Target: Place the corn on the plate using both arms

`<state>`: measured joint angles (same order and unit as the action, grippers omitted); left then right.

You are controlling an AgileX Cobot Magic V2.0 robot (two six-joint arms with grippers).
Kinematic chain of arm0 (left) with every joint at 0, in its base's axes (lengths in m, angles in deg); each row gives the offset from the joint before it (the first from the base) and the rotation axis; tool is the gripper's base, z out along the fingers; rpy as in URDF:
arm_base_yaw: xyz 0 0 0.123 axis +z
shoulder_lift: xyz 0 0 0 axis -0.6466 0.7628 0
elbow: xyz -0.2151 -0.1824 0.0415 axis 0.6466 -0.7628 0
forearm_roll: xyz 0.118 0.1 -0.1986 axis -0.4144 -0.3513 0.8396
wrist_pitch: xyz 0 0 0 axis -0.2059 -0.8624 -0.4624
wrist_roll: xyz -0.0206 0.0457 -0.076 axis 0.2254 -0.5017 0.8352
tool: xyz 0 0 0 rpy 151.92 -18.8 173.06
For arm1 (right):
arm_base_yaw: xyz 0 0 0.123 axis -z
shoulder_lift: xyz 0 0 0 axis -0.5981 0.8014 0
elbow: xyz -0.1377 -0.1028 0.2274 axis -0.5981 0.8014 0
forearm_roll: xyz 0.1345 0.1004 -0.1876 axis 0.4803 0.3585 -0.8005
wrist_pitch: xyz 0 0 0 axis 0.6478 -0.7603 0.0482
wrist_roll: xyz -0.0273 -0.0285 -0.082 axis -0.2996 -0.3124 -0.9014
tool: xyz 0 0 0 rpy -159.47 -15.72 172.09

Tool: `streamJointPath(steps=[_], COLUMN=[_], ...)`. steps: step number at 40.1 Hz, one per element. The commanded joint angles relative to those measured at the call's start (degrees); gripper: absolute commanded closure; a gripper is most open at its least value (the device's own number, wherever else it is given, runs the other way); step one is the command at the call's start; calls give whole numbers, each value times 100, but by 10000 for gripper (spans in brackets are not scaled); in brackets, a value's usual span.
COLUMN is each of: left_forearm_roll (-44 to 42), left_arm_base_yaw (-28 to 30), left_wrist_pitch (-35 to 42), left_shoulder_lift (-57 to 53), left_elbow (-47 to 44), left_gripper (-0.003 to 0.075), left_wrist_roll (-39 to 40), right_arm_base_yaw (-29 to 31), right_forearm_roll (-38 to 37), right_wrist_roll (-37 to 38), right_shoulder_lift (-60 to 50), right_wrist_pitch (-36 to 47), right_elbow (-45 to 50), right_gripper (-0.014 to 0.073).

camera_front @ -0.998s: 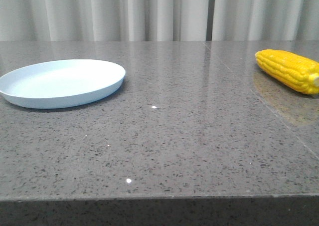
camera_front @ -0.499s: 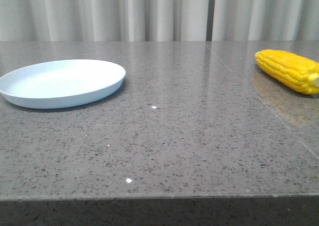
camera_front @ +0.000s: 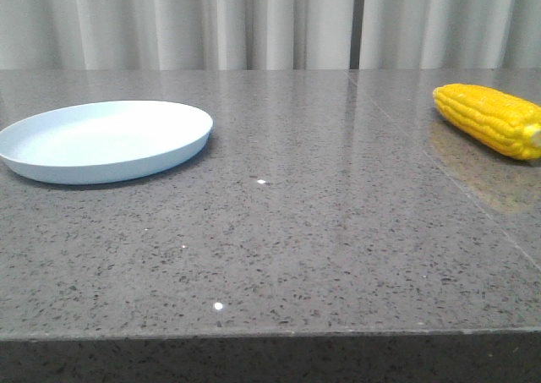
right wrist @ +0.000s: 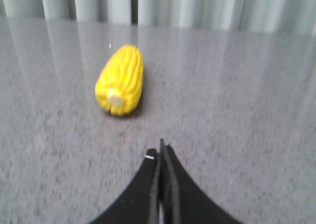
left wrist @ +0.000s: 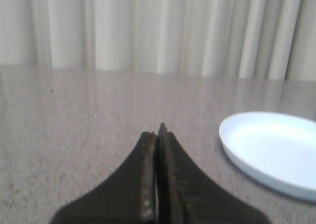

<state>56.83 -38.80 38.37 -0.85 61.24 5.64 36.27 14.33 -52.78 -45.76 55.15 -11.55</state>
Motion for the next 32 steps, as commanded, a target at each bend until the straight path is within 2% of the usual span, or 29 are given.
streamJointPath(steps=[1, 5, 12, 19, 24, 32], left_forearm_roll=[-7, -53, -381, -583, -583, -583], left_arm_base_yaw=[20, 20, 20, 20, 20, 20], left_wrist_pitch=[1137, 959, -484, -1445, -1458, -1409], left_shoulder_lift=[-115, -103, 210, 1140, 1783, 1956], left_elbow=[74, 458, 1582, 2515, 2738, 2745], left_gripper=[741, 741, 741, 741, 741, 740], left_wrist_roll=[46, 46, 46, 36, 36, 36], right_arm_base_yaw=[35, 35, 35, 35, 35, 35], right_forearm_roll=[154, 160, 160, 167, 237, 340], right_wrist_roll=[-64, -64, -64, -64, -64, -64], right_shoulder_lift=[-95, -95, 161, 1187, 1905, 2157], right_wrist_pitch=[710, 264, -1061, -1412, -1328, -1320], right_elbow=[-215, -702, -1960, -2829, -3104, -3169], right_gripper=[653, 653, 653, 653, 653, 623])
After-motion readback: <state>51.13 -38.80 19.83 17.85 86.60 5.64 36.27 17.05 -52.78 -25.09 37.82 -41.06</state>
